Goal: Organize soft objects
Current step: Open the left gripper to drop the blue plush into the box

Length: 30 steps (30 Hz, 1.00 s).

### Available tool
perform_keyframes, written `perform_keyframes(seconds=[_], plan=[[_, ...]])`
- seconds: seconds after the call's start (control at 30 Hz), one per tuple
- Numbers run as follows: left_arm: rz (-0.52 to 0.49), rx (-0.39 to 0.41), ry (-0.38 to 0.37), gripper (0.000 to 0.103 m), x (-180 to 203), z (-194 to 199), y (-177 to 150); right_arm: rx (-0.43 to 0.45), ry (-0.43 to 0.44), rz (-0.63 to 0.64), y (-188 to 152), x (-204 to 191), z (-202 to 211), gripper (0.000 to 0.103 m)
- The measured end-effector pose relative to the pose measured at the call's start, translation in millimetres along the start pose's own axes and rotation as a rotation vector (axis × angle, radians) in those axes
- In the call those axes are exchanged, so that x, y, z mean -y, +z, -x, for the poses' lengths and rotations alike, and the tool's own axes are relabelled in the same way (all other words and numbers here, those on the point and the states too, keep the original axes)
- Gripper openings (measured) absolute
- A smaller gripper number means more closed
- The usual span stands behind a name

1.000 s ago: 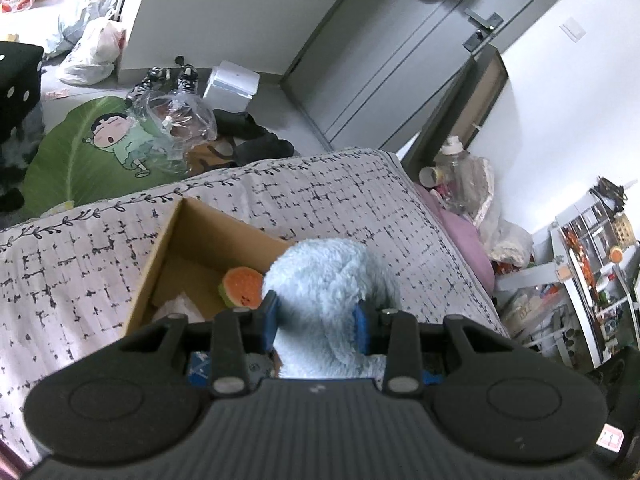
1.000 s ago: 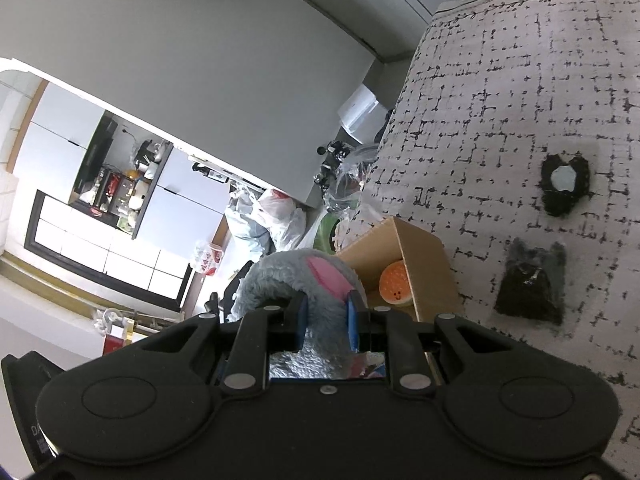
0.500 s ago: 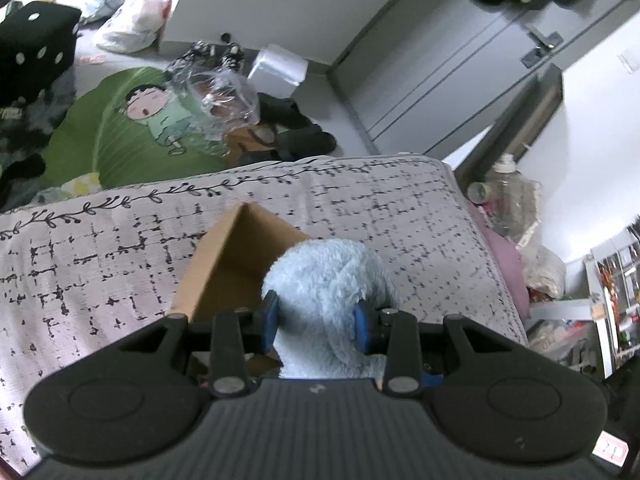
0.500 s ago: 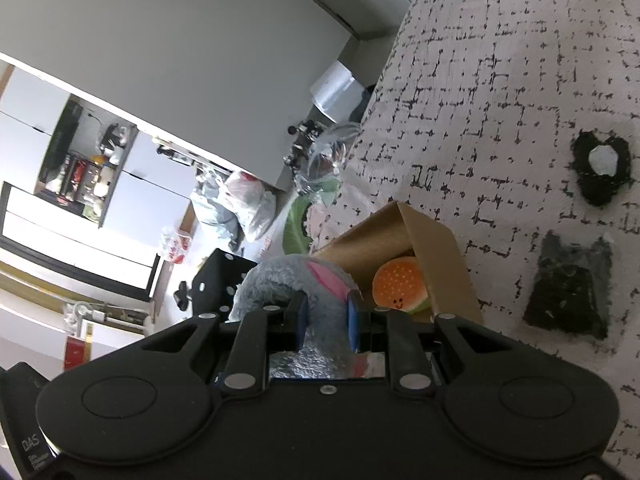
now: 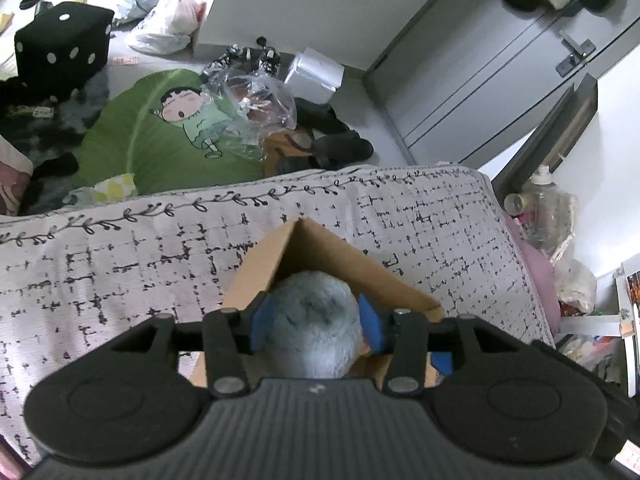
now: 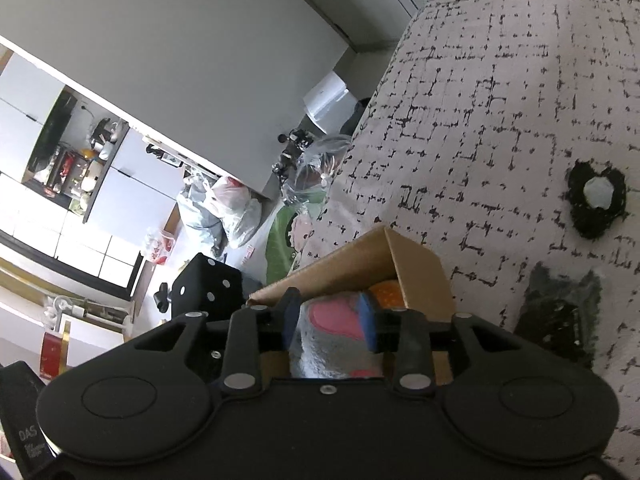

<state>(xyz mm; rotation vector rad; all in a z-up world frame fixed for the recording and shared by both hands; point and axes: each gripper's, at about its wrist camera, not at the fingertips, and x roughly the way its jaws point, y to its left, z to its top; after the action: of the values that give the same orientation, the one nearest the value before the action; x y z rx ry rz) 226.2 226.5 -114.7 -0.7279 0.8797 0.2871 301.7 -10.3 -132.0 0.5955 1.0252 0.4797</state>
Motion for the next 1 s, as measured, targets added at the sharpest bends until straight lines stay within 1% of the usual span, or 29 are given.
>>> perform_keyframes(seconds=[0.03, 0.1, 0.13, 0.17, 0.2, 0.3, 0.37, 0.47, 0.6, 0.73, 0.87, 0.9, 1.0], plan=[[-0.008, 0.008, 0.005, 0.053, 1.5, 3.6, -0.8, 0.001, 0.006, 0.011, -0.2, -0.5, 4.7, 0.034], [-0.022, 0.028, 0.004, 0.062, 4.9, 10.8, -2.6, 0.008, 0.01, 0.029, -0.1, -1.7, 12.7, 0.041], [-0.024, 0.033, -0.009, 0.066, 6.4, 14.3, -3.7, 0.018, 0.011, 0.041, -0.5, -2.3, 18.0, 0.049], [-0.026, 0.033, -0.027, 0.072, 8.0, 16.7, -4.4, 0.028, 0.012, 0.054, -1.1, -2.7, 23.8, 0.056], [-0.033, 0.035, -0.036, 0.076, 9.9, 20.0, -5.8, 0.034, 0.013, 0.066, -1.0, -2.4, 27.7, 0.058], [-0.061, 0.051, -0.03, 0.08, 17.5, 29.5, -10.1, 0.043, 0.004, 0.102, -1.1, -1.0, 39.9, 0.06], [-0.072, 0.063, -0.033, 0.082, 22.6, 35.6, -12.4, 0.054, -0.009, 0.127, -1.5, 0.3, 48.1, 0.067], [-0.095, 0.06, -0.042, 0.086, 31.8, 43.0, -16.3, 0.068, -0.021, 0.161, -1.9, 2.9, 59.8, 0.074], [-0.117, 0.077, -0.04, 0.088, 43.5, 53.1, -23.5, 0.076, -0.013, 0.207, -1.0, 7.7, 75.9, 0.077], [-0.144, 0.083, -0.02, 0.089, 56.2, 60.1, -30.9, 0.077, -0.034, 0.273, 1.1, 11.4, 91.3, 0.078], [-0.153, 0.092, 0.012, 0.097, 66.4, 66.3, -40.9, 0.092, -0.035, 0.294, 3.8, 19.5, 109.3, 0.084], [-0.154, 0.098, 0.02, 0.099, 68.0, 68.6, -43.7, 0.093, -0.034, 0.295, 4.0, 21.7, 113.2, 0.084], [-0.179, 0.105, 0.021, 0.101, 77.0, 72.4, -53.7, 0.095, -0.022, 0.301, 4.2, 30.9, 123.0, 0.091]])
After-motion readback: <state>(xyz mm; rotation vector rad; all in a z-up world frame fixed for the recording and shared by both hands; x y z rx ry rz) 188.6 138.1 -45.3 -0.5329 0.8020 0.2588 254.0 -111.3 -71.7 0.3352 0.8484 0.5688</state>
